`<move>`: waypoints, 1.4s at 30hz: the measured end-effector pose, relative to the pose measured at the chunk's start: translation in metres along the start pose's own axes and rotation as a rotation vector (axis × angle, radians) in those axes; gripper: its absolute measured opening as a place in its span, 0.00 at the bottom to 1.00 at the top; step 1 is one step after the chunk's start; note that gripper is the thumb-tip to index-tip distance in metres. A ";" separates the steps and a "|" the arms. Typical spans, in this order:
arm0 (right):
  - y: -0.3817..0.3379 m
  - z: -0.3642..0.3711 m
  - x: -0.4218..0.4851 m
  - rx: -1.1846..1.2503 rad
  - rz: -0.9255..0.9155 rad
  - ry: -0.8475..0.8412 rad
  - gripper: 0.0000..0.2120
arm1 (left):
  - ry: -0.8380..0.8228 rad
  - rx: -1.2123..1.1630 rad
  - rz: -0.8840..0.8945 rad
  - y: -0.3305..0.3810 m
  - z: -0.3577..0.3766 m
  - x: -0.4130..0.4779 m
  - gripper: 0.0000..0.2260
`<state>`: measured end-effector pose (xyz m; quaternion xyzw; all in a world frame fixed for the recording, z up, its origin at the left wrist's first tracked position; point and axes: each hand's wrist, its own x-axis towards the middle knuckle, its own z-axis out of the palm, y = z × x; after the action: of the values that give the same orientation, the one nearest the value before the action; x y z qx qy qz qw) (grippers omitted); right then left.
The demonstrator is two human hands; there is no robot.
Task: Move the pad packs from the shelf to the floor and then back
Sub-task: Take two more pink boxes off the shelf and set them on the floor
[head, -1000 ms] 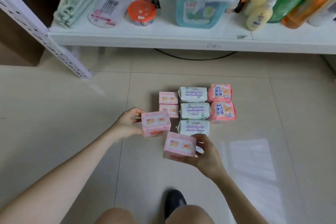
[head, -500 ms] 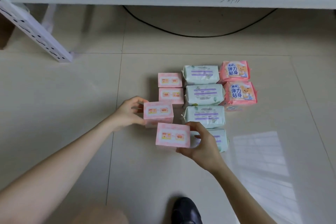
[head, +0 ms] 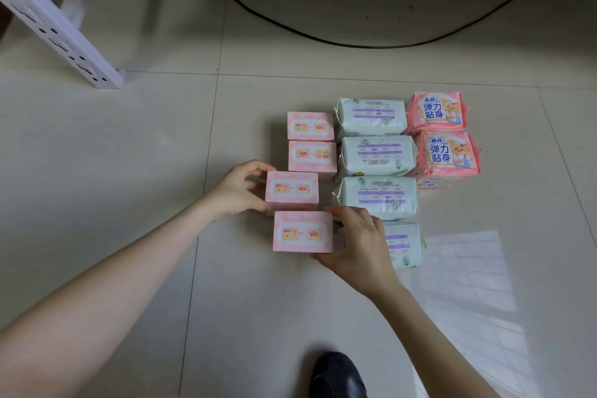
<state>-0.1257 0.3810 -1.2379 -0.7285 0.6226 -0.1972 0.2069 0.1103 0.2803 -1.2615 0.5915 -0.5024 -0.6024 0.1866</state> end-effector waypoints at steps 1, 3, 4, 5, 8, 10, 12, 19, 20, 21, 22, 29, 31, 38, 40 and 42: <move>0.000 0.002 0.000 -0.038 -0.016 0.015 0.28 | 0.004 -0.003 0.000 -0.001 0.000 0.001 0.29; 0.000 0.006 0.000 -0.117 -0.042 0.036 0.28 | 0.012 -0.006 -0.006 -0.004 -0.001 0.003 0.30; 0.000 0.008 0.000 -0.155 -0.052 0.043 0.28 | 0.015 -0.007 -0.010 -0.005 -0.001 0.005 0.31; 0.001 0.010 -0.001 -0.189 -0.061 0.049 0.27 | 0.017 -0.009 -0.013 -0.006 -0.001 0.006 0.31; 0.004 0.014 -0.003 -0.245 -0.064 0.061 0.27 | 0.016 -0.036 -0.032 -0.007 -0.001 0.006 0.33; 0.005 0.016 -0.004 -0.276 -0.034 0.048 0.28 | 0.013 -0.123 -0.077 -0.009 -0.002 0.004 0.33; 0.006 0.018 -0.003 -0.318 0.000 0.015 0.29 | 0.011 -0.235 -0.129 -0.011 0.000 0.002 0.29; 0.007 0.022 -0.002 -0.443 0.046 -0.032 0.31 | 0.073 -0.317 -0.140 -0.017 0.011 0.003 0.09; 0.007 0.023 -0.002 -0.455 0.057 -0.035 0.31 | 0.072 -0.311 -0.146 -0.017 0.011 0.003 0.10; 0.007 0.024 -0.002 -0.463 0.065 -0.035 0.32 | 0.068 -0.301 -0.153 -0.018 0.011 0.004 0.11; 0.007 0.024 -0.001 -0.467 0.069 -0.032 0.32 | 0.066 -0.292 -0.160 -0.019 0.012 0.004 0.12; 0.002 0.020 0.007 -0.485 0.093 -0.015 0.28 | 0.053 -0.231 -0.186 -0.016 0.019 0.008 0.10; 0.000 0.019 0.011 -0.496 0.094 -0.003 0.26 | 0.046 -0.202 -0.187 -0.013 0.022 0.010 0.08; -0.002 0.017 0.013 -0.548 0.104 -0.011 0.30 | 0.053 -0.109 -0.199 -0.007 0.028 0.015 0.07; -0.001 0.017 0.013 -0.544 0.109 -0.020 0.28 | 0.053 -0.091 -0.203 -0.008 0.027 0.015 0.10; -0.001 0.018 0.013 -0.540 0.115 -0.026 0.27 | 0.052 -0.083 -0.209 -0.008 0.027 0.015 0.12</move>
<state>-0.1134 0.3697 -1.2518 -0.7233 0.6902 -0.0025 0.0240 0.0857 0.2819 -1.2819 0.6479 -0.4075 -0.6234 0.1600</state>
